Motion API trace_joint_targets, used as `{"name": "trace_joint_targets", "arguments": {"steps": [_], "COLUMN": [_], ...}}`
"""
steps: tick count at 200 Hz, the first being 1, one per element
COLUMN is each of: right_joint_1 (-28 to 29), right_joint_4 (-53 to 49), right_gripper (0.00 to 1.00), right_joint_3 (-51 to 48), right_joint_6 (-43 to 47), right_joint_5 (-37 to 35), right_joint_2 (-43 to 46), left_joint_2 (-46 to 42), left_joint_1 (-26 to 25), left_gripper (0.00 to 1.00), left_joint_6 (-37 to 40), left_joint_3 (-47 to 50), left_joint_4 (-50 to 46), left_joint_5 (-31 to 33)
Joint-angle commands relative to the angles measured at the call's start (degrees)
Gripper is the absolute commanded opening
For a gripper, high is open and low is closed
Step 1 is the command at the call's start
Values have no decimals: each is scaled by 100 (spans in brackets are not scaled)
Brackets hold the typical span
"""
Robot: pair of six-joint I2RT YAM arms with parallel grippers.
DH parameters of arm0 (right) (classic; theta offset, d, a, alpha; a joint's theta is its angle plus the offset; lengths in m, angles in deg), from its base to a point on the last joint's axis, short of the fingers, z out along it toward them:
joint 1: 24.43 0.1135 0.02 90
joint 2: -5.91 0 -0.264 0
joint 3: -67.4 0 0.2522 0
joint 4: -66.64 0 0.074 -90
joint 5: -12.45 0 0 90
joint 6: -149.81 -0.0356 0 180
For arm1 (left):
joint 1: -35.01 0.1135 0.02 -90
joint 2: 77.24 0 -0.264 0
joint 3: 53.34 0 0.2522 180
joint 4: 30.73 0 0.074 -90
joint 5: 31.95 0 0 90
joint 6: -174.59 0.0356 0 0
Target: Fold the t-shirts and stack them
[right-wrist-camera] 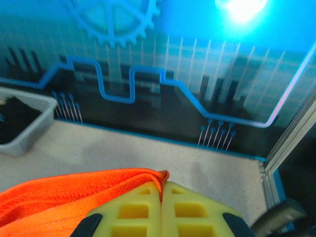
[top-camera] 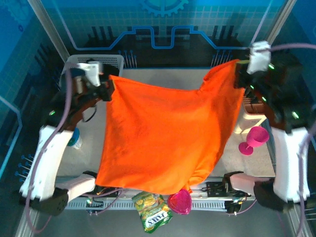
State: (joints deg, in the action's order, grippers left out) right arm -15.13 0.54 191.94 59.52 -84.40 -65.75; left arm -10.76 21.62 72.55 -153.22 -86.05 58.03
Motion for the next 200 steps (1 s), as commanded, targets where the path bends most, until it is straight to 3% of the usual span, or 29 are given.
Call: {"name": "trace_joint_targets", "arguments": {"steps": [1,63,109,148,200], "right_joint_1": [-112,-157,-209,-286,-424], "right_joint_4": [961,1530,1888,2199,2940], "right_gripper": [0,0,0,0,0], "right_joint_3": [-199,1023,2236,2176,406], "right_joint_6": [161,70,-115,-430,-575], "right_joint_5": [56,-170,-769,-881,-801], "right_joint_2": [-859,-4589,-6414,-6607,-5282], "left_joint_2": [878,4597,6151,6615,6282], "left_joint_1": [118,397,501,592,593], "left_gripper": [2,0,0,0,0], "left_joint_6": [101,-198,-133,-83,126], "left_joint_3": [360,-997,-2325,-2880,-2586], "left_joint_4": [1334,2389,2411,2239,2276], "left_joint_5": [393,692,994,880,635]}}
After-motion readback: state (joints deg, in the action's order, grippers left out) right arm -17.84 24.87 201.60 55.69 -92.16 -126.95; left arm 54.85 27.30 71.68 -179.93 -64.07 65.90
